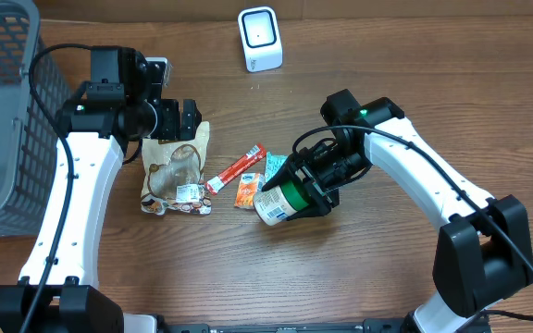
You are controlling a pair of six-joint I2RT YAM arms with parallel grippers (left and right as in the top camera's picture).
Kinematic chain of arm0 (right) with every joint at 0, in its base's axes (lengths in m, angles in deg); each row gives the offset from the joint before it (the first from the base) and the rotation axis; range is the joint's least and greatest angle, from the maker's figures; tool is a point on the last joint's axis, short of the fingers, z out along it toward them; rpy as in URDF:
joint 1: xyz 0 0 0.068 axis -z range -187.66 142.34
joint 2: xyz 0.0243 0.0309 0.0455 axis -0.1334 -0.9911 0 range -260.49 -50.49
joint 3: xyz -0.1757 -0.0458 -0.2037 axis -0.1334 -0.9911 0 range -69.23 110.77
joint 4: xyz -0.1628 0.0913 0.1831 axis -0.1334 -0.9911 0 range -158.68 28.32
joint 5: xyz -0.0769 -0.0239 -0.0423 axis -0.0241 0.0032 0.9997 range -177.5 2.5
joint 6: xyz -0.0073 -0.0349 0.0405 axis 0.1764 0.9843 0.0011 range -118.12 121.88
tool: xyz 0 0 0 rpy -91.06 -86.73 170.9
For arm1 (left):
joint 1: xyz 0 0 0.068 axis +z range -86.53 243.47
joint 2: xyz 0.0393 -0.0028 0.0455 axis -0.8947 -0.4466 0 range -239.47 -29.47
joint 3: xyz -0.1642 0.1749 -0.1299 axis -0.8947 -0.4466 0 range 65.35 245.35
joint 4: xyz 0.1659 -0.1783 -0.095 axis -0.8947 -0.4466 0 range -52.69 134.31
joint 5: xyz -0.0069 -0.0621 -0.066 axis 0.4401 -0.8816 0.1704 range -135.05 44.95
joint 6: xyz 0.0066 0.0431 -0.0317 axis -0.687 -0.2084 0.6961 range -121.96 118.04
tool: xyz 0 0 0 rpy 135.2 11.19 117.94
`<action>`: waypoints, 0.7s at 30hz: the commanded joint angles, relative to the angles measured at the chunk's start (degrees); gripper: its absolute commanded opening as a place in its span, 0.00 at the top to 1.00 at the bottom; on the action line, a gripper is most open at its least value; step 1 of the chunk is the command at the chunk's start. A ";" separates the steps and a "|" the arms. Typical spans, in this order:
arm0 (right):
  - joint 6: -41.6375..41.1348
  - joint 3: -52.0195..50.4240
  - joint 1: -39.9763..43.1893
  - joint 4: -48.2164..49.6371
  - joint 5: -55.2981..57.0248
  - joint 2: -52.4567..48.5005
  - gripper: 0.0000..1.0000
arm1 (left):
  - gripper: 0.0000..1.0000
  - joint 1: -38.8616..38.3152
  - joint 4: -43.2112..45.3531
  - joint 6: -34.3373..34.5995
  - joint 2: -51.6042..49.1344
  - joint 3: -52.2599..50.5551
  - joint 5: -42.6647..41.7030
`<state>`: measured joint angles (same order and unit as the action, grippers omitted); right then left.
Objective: Scan the item barcode
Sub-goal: 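Lift the jar and rotate it in the right gripper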
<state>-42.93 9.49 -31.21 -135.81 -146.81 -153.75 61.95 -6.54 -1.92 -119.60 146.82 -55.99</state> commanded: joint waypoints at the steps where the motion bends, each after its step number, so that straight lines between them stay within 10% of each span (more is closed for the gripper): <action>1: -0.37 1.29 0.28 -0.07 -5.62 0.46 0.80 | 0.00 0.00 0.09 0.61 -0.50 0.44 -0.50; 21: -0.39 1.29 0.44 -1.44 -10.29 0.46 0.77 | 0.00 0.00 0.09 0.61 -0.50 0.44 -0.50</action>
<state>-43.13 9.49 -31.19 -137.32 -154.18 -153.75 61.95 -6.54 -1.92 -119.60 146.82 -55.99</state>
